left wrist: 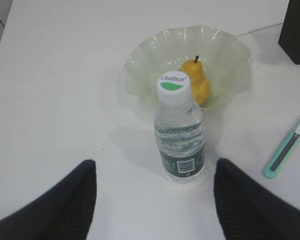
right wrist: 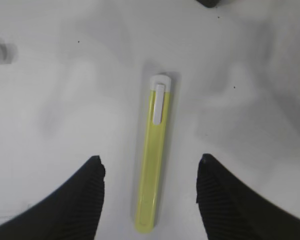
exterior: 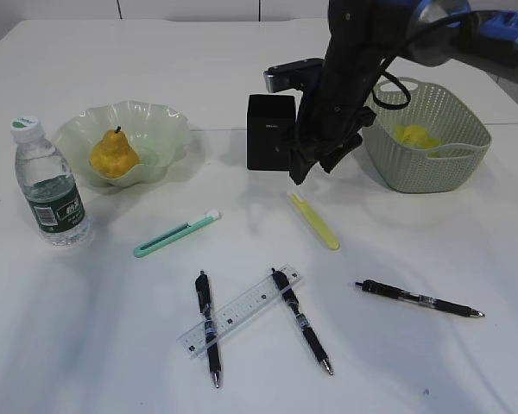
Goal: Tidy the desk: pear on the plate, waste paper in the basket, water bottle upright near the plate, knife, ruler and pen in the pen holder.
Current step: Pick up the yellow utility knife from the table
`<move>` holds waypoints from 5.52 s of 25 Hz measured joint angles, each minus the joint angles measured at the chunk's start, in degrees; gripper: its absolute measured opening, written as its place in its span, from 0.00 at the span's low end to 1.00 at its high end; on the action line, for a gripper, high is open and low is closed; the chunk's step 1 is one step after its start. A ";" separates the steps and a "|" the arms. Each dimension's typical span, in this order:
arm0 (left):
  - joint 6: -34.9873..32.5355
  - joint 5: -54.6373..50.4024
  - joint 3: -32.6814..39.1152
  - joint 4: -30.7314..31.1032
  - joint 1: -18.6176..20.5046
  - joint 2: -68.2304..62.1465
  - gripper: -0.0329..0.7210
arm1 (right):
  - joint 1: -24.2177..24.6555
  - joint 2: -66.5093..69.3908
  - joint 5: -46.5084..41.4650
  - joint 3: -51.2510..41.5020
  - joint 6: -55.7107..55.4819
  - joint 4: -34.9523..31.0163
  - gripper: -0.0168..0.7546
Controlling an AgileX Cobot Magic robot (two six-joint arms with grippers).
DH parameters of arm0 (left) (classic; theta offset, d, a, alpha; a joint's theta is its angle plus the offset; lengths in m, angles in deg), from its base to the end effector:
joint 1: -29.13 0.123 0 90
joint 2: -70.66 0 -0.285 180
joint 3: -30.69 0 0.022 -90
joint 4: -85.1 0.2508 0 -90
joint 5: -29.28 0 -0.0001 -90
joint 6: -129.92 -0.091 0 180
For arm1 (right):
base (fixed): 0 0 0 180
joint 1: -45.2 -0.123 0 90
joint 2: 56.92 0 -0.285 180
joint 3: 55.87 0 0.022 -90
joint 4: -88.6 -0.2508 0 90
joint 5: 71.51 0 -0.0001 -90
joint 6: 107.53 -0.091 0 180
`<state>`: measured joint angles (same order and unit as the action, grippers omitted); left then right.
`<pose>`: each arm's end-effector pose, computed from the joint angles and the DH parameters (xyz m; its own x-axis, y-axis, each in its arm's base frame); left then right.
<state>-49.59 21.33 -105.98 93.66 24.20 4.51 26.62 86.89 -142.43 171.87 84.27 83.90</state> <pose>0.2087 -0.0161 0.2789 -0.4438 0.1777 -0.8783 0.1306 0.9825 0.1328 0.4737 0.1667 0.1982 -0.8490 -0.4728 -0.2360 -0.4934 0.8691 0.0339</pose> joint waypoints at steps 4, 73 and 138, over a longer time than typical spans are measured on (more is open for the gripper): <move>0.00 -0.11 0.00 -0.10 0.00 0.00 0.73 | 0.00 1.06 0.00 0.00 0.00 0.00 0.59; 0.00 -2.09 0.00 -2.23 0.00 0.00 0.66 | 0.00 7.96 4.60 0.13 0.02 -0.10 0.59; 0.00 -2.29 0.00 -2.33 0.00 0.00 0.62 | 0.00 8.39 1.06 2.68 -0.33 -1.82 0.18</move>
<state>-49.59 19.03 -105.98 91.33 24.20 4.51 26.62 95.29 -141.36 174.55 83.94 82.08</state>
